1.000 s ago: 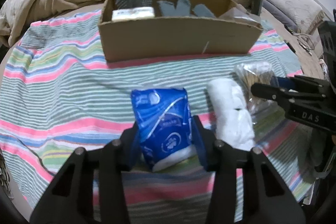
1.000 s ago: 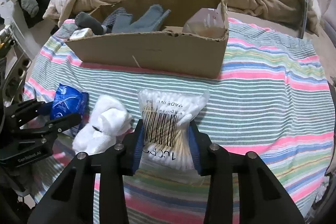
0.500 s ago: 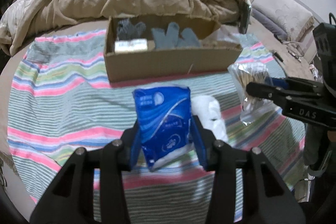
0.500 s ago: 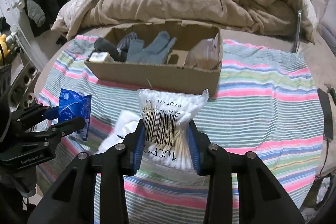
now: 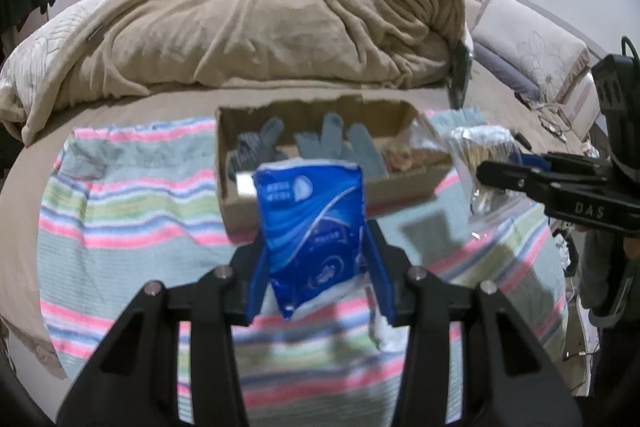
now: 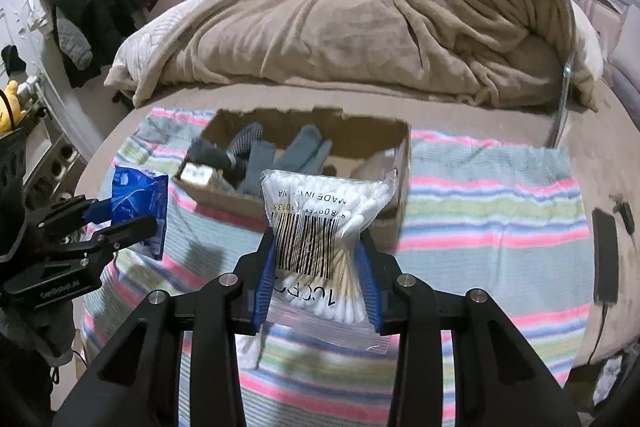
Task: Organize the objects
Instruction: 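Place the blue tissue pack in the box with the left gripper while the right gripper places the swab bag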
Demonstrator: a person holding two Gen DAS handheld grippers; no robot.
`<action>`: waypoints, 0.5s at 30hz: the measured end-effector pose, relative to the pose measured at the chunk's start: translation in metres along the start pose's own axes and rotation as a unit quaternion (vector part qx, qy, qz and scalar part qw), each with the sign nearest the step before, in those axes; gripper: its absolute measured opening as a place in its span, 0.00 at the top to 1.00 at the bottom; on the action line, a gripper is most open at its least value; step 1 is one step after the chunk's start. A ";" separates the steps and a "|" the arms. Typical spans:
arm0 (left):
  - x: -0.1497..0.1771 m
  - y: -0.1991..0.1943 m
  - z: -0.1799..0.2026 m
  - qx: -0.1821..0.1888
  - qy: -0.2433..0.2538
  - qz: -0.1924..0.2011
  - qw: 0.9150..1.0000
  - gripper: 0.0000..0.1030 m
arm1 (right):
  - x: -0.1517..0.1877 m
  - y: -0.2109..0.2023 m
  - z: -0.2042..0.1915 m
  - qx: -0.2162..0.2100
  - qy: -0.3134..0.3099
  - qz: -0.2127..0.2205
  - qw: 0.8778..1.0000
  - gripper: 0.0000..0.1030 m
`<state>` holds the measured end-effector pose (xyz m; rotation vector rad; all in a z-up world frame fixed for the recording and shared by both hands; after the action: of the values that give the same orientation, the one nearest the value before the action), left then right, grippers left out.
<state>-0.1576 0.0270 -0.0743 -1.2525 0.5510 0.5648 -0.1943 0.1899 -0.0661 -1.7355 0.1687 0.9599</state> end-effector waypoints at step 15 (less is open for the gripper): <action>-0.053 0.049 0.007 0.014 0.002 0.010 1.000 0.56 | -0.046 0.037 0.022 -0.011 0.007 0.012 1.000 0.62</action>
<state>-0.2283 0.0398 -0.0723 -1.2229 0.5728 0.5703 -0.2560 0.1787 -0.0644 -1.7649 0.1889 0.9716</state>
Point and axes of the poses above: each gripper's, at about its wrist camera, not at the fingertips, and y roughly the way its jaws point, z to its right, x to its underside, the point moved 9 cm from there along y, roughly the way its jaws point, and after that the axes turned 7 degrees about -y, right-handed, at the moved point
